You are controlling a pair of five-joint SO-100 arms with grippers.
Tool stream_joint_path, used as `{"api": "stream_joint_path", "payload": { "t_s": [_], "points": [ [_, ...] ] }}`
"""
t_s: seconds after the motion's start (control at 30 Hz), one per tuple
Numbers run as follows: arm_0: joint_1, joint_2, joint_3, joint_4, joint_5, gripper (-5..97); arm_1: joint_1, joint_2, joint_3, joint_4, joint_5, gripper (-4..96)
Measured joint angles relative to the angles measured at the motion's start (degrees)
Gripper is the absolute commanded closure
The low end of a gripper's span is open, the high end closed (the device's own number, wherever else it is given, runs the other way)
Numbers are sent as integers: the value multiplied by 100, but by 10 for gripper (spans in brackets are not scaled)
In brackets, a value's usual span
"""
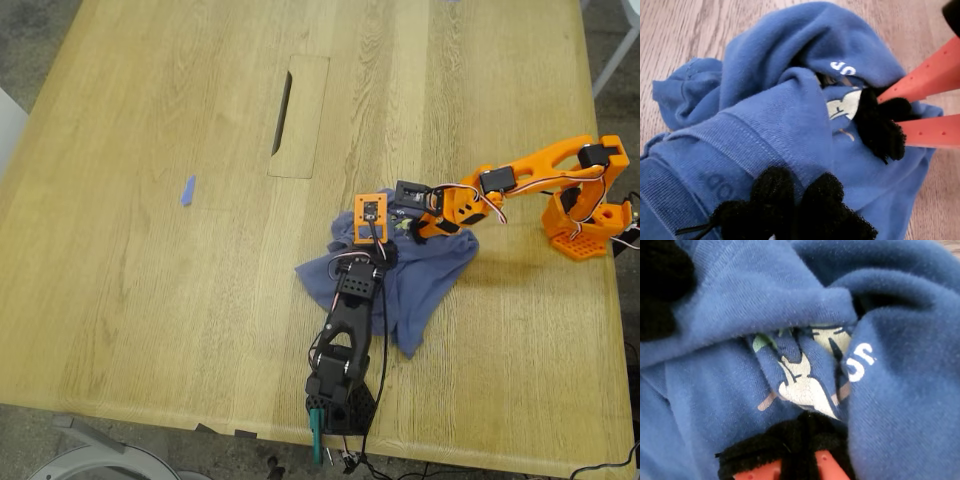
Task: Fold a T-shirt
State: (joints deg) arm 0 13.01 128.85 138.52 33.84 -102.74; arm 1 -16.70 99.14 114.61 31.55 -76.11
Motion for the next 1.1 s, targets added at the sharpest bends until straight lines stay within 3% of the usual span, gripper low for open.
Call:
{"api": "stream_joint_path", "payload": {
  "t_s": [0.57, 0.9, 1.1],
  "points": [
    [-1811, 1995, 1556, 677, 202, 865, 18, 2294, 2962, 290, 79, 913],
    [-2092, 2540, 1283, 1485, 264, 900, 369, 2856, 2241, 1433, 70, 913],
    [-1327, 2619, 571, 1863, 360, 917, 413, 2391, 853, 2021, 44, 913]
  ]
}}
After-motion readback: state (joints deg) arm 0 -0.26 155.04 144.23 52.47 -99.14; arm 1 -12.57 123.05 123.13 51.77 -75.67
